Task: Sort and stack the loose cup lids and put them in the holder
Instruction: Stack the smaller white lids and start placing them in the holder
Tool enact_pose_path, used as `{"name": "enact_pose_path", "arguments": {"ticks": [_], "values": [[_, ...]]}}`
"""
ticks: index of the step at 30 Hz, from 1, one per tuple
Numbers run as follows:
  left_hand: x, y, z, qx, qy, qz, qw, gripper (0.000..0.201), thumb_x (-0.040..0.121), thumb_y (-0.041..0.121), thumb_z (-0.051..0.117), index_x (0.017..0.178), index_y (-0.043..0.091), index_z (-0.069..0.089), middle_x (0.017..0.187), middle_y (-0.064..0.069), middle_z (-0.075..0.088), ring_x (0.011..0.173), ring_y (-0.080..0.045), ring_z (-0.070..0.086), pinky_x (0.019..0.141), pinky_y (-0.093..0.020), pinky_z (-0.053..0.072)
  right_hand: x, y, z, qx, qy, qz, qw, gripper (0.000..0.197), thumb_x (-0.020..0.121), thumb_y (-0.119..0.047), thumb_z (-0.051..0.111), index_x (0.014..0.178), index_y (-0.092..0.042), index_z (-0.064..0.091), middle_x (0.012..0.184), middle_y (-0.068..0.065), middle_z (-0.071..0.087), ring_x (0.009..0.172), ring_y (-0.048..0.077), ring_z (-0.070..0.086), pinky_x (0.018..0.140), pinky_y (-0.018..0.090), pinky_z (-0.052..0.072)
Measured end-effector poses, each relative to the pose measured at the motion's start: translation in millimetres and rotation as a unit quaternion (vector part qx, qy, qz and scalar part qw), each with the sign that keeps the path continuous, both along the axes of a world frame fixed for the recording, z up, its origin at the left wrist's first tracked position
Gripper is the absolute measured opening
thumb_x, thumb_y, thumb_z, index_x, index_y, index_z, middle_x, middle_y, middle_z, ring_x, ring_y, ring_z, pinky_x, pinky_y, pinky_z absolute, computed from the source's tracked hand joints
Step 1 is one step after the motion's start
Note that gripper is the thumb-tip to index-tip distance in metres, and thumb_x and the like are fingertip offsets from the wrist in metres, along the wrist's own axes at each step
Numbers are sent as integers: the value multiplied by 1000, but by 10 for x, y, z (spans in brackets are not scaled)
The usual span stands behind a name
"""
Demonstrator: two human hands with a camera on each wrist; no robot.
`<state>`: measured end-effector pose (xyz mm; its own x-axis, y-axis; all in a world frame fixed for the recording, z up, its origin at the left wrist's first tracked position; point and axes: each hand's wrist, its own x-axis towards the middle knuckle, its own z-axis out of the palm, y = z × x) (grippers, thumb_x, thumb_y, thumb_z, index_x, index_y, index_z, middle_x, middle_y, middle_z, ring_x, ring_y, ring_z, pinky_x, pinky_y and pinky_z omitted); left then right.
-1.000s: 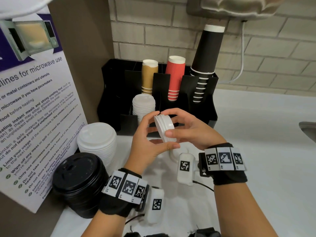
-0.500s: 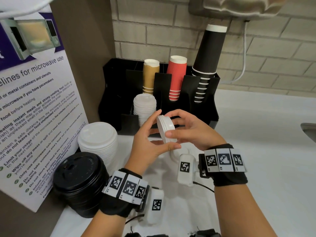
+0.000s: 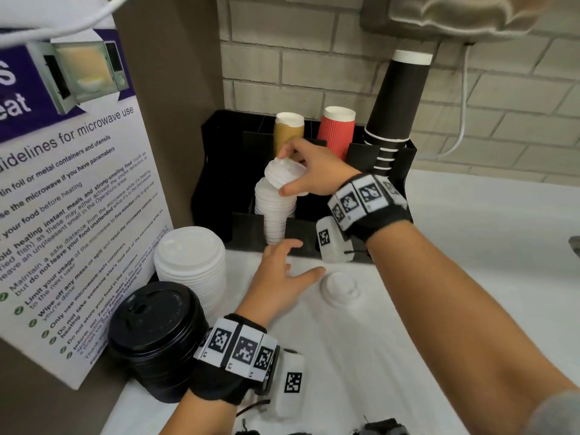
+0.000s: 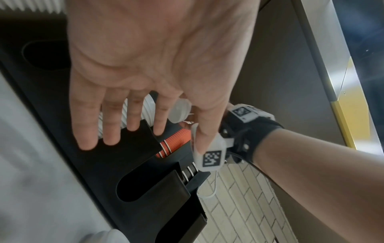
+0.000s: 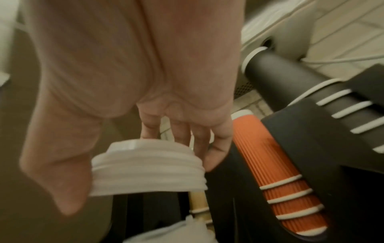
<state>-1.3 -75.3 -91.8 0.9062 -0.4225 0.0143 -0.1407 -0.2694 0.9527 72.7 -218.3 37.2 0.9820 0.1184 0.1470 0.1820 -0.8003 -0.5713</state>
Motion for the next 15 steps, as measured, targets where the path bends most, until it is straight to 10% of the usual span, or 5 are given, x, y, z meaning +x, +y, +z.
{"name": "enact_pose_path", "arguments": {"ticks": [7, 15], "values": [[50, 9, -29, 13, -2, -11, 1000, 39, 81, 39, 74, 109, 44, 48, 121, 10, 39, 106, -10, 49, 83, -20, 41, 389, 197, -147, -137, 30, 57, 989, 53, 73, -7, 74, 120, -5, 50, 117, 19, 56, 91, 25, 53, 73, 30, 45], [33, 24, -25, 21, 1, -3, 1000, 38, 82, 40, 74, 112, 41, 51, 122, 10, 41, 105, -9, 50, 81, -18, 39, 362, 163, -310, -270, 14, 7, 963, 75, 63, -19, 81, 128, -17, 43, 123, 11, 43, 111, 30, 39, 79, 37, 43]]}}
